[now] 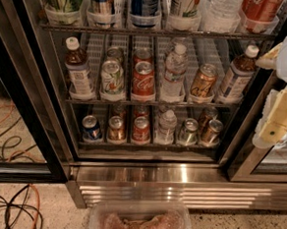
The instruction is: Pick coke can from top shelf of fridge
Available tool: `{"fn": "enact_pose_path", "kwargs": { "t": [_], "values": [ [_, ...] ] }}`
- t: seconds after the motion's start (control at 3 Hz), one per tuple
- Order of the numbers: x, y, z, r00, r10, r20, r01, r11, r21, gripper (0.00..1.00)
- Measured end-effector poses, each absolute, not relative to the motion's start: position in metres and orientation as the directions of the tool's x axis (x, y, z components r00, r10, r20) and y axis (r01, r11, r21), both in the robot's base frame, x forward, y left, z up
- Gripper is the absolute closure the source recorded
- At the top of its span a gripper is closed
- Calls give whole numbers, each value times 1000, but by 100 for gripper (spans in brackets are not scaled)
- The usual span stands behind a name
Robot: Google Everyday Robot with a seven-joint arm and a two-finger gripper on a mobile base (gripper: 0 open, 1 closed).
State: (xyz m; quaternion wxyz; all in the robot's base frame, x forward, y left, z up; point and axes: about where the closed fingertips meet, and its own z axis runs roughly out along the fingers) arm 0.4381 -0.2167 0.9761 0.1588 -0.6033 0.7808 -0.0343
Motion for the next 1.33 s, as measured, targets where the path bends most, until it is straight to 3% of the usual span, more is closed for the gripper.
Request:
{"fn": "enact_pose_path", "kwargs": {
  "t": [0.67, 1.33],
  "values": [
    [442, -221, 976, -282, -939, -196, -903, 329, -277, 0],
    [458, -245, 982, -513, -844, -154, -776, 533, -337, 0]
  ]
}}
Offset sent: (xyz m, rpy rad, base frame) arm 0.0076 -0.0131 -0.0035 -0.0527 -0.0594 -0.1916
